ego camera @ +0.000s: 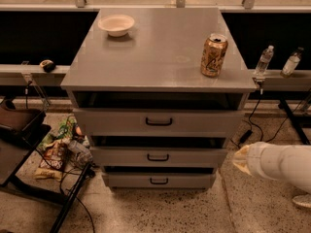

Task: Close top drawer

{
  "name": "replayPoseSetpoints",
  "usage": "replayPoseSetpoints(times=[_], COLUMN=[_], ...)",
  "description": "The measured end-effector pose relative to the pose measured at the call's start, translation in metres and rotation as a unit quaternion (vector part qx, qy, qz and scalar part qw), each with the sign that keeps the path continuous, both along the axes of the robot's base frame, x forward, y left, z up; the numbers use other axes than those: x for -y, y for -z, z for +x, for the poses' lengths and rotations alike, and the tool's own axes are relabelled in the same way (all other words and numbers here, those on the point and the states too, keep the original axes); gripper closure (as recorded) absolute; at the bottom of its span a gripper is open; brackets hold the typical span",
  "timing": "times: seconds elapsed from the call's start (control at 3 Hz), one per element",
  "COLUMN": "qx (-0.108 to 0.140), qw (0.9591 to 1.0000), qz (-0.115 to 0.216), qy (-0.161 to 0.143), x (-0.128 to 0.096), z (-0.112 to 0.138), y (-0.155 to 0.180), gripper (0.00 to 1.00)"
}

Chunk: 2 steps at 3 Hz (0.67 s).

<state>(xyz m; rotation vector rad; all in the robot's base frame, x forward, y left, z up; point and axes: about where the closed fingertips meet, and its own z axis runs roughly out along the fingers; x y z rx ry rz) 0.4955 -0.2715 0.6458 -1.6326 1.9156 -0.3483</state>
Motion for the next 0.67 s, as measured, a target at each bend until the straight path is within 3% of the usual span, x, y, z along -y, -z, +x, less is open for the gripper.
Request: replayPoseSetpoints(times=[0.33, 0.67], qx=[0.008, 0.033], qw=[0.9968, 0.9888], qz=[-0.079, -0.145], qy=[-0.010, -0.003], x=[0.031, 0.059], z=[-0.032, -0.026], y=[-0.091, -0.195], gripper=[1.00, 1.00])
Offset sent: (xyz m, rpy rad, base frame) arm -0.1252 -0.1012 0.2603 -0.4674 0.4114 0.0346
